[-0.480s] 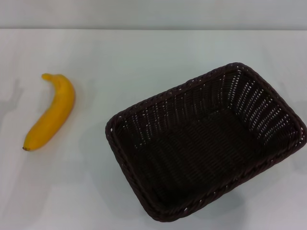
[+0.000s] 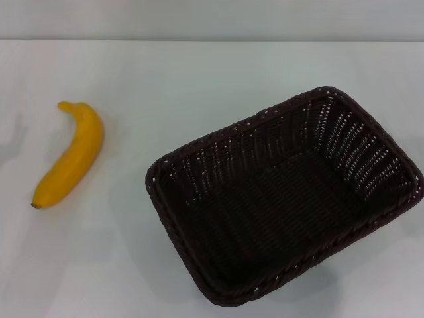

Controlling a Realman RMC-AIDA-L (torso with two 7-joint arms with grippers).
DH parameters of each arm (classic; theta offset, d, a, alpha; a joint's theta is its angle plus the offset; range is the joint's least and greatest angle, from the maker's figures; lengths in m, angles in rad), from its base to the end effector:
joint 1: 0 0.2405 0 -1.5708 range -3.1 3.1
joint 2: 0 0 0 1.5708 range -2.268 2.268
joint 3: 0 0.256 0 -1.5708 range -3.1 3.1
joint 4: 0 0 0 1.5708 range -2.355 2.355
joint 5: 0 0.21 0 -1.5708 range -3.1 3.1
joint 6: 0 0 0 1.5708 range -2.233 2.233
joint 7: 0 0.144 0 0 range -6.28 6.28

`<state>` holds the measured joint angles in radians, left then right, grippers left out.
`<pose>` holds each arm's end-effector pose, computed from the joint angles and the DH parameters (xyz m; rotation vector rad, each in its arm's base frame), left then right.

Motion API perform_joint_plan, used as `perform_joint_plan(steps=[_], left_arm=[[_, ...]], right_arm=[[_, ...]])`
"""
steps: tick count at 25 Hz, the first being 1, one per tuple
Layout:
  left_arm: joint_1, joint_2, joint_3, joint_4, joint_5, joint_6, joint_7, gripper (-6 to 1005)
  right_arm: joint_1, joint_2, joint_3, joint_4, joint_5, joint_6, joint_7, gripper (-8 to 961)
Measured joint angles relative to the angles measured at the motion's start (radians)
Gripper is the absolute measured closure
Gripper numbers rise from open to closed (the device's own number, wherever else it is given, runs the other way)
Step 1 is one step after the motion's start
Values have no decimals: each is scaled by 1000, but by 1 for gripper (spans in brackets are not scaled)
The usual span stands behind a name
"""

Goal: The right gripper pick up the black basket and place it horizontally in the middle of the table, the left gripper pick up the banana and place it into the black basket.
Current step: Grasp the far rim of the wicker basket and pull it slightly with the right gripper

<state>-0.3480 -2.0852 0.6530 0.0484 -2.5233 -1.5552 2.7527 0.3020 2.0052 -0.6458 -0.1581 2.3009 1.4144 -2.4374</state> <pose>-0.3527 0.2808 0.0570 -1.2835 -0.4474 -0.9415 0.3752 0.2877 0.0790 -1.4595 0.6260 0.9873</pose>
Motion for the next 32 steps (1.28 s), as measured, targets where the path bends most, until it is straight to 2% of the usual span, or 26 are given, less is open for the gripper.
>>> perform_joint_plan(steps=[3, 6, 10, 13, 16, 19, 23, 26, 30, 32], left_arm=[[14, 0, -2, 2, -1, -3, -10, 119], [28, 1, -3, 8, -3, -4, -29, 119], [50, 4, -4, 10, -20, -5, -39, 120], [64, 4, -4, 10, -34, -9, -39, 120], [77, 5, -4, 10, -53, -15, -39, 120], [83, 5, -4, 11, -69, -16, -39, 120], [84, 7, -4, 12, -82, -17, -39, 120], [79, 7, -4, 13, -83, -16, -39, 120], [63, 8, -4, 13, -83, -8, -39, 120], [61, 8, -4, 13, -83, -7, -39, 120]], right_arm=[[-23, -13, -84, -125, -5, -24, 123, 118], [-42, -41, -128, -281, -71, -84, 322, 119], [-35, -105, -131, -487, -276, -134, 662, 120], [3, -166, -130, -642, -478, -129, 954, 120], [37, -204, -128, -781, -662, -121, 1203, 121], [111, -243, -129, -949, -941, -47, 1505, 122], [238, -256, -119, -1071, -1215, 138, 1702, 122], [329, -249, -119, -1093, -1336, 286, 1768, 123], [416, -211, -157, -1124, -1473, 406, 1844, 124], [461, -171, -196, -1146, -1583, 431, 1881, 124]])
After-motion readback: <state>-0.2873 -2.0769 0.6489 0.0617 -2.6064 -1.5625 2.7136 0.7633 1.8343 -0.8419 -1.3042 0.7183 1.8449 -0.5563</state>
